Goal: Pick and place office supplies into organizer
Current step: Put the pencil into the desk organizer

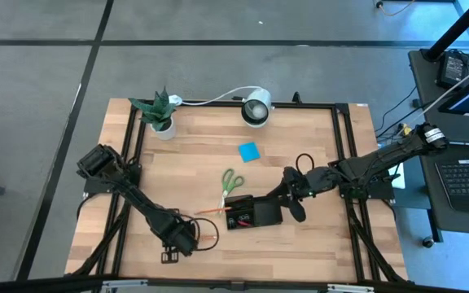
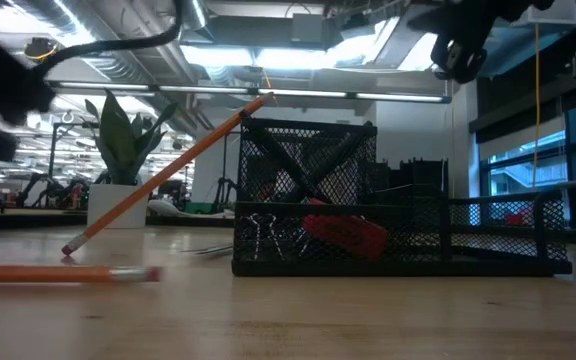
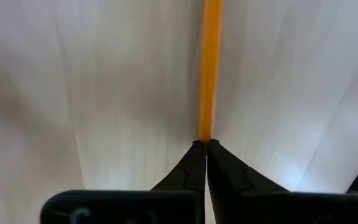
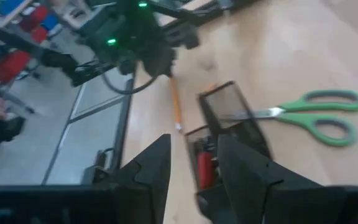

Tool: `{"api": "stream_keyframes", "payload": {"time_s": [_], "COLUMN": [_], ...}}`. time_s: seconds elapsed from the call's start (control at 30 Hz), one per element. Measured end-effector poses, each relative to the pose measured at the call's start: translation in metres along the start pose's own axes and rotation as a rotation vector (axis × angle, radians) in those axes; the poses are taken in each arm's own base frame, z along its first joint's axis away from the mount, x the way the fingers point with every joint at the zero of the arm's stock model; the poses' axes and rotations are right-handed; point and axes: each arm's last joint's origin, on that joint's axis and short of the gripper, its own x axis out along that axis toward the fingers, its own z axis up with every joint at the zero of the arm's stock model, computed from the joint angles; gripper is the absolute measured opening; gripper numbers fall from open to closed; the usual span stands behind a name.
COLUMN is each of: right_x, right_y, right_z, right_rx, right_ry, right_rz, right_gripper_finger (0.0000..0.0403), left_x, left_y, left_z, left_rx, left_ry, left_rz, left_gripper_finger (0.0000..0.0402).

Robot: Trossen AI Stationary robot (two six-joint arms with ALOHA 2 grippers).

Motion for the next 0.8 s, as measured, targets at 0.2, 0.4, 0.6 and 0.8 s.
{"api": "stream_keyframes", "payload": {"time_s": [0.2, 0.4, 0.6, 0.8], "right_x": [0.001, 0.017, 0.034, 0.049], "right_y": [0.019, 0.035, 0.048, 0.051], "right_z": [-0.013, -0.046, -0.080, -0.114], "right_rx": [-0.029, -0.104, -0.200, -0.269], "right_ry": [0.025, 0.093, 0.108, 0.164], "right_rz": [0.064, 0.006, -0.045, -0.101], "right_gripper_finger": [0.0135, 0.0135, 0.0134, 0.0112], "left_x": [-0.001, -0.002, 0.005, 0.017], "left_y": [-0.003, -0.002, -0.009, -0.023], "left_z": [0.018, 0.030, 0.042, 0.058], "left_rx": [0.046, 0.028, 0.038, 0.039], "left_ry": [-0.145, -0.251, -0.352, -0.393], "left_rz": [-0.054, -0.073, -0.102, -0.158], "left_gripper_finger": [0.0003, 0.0003, 0.0003, 0.0003]}}
